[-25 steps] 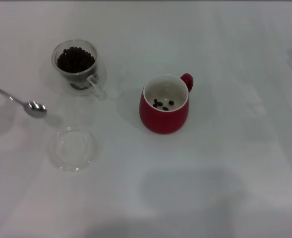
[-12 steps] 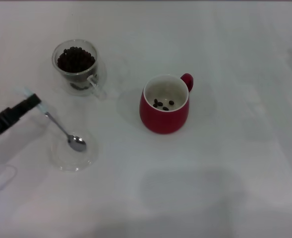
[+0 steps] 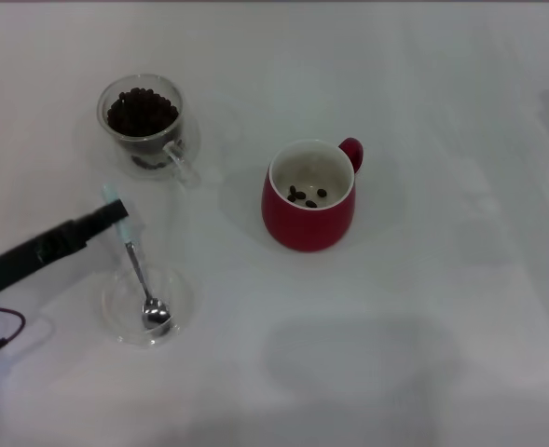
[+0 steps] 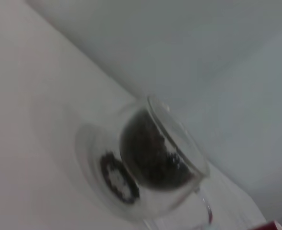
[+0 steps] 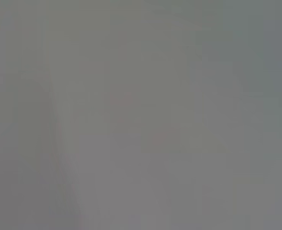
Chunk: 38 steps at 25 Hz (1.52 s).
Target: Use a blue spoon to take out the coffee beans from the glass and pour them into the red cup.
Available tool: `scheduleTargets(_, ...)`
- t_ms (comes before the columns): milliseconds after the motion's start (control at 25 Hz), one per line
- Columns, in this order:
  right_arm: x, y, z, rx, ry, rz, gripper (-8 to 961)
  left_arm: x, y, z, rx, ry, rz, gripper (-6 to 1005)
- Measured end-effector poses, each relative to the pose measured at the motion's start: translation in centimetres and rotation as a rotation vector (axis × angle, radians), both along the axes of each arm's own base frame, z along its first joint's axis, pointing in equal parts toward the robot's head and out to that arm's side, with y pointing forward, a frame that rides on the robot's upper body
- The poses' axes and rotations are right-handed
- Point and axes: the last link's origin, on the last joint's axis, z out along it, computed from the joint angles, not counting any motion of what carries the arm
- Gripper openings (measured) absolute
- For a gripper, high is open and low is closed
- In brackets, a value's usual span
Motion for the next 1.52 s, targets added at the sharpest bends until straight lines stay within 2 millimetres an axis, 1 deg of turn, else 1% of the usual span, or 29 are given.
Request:
scheduleTargets(120, 0.1, 0.0, 0.0, -0.001, -0.002, -0.002, 876, -0.7, 0.1, 0.8, 0.099, 0.031, -0.007, 190)
scheduleTargets(360, 0.2, -0.2, 0.0, -0.001, -0.002, -0.007, 876, -2.5, 0.5, 3.3, 0.381, 0.144, 0.010, 238)
scheduleTargets(400, 0.2, -0.2, 0.0, -0.001, -0.002, -0.007, 876, -2.8, 0.6, 3.8, 0.423, 0.168, 0.009, 285)
scheduleTargets(520, 0.2, -0.2, 0.0, 0.000, -0.002, -0.008, 876, -3.6, 0.5, 5.1, 0.588, 0.314, -0.026, 424)
scheduleTargets(600, 0.3, -0.2, 0.1, 0.003, -0.013, -0.012, 876, -4.3, 0.6, 5.8, 0.746, 0.502, -0.046, 510)
scheduleTargets(680, 0.3, -0.2, 0.1, 0.007, -0.030, -0.013, 876, -4.7, 0.7, 5.9, 0.843, 0.625, -0.019, 588)
scheduleTargets(800, 0.2, -0.2, 0.1, 0.011, -0.053, -0.014, 876, -5.0, 0.8, 5.8, 0.920, 0.737, 0.039, 706)
scheduleTargets(1000, 0.2, -0.1, 0.1, 0.012, -0.064, -0.013, 876, -4.9, 0.9, 5.3, 0.918, 0.743, 0.056, 901)
scheduleTargets(1160, 0.2, 0.0, 0.2, 0.023, -0.058, -0.021, 876, -4.8, 0.8, 5.3, 0.929, 0.725, 0.071, 901)
scheduleTargets(1320, 0.3, 0.1, 0.2, 0.027, -0.053, -0.029, 876, -4.8, 0.7, 5.2, 0.932, 0.745, 0.064, 900)
scheduleTargets(1520, 0.4, 0.5, 0.0, 0.015, -0.050, -0.044, 876, -5.0, 0.7, 5.6, 0.950, 0.752, 0.088, 900)
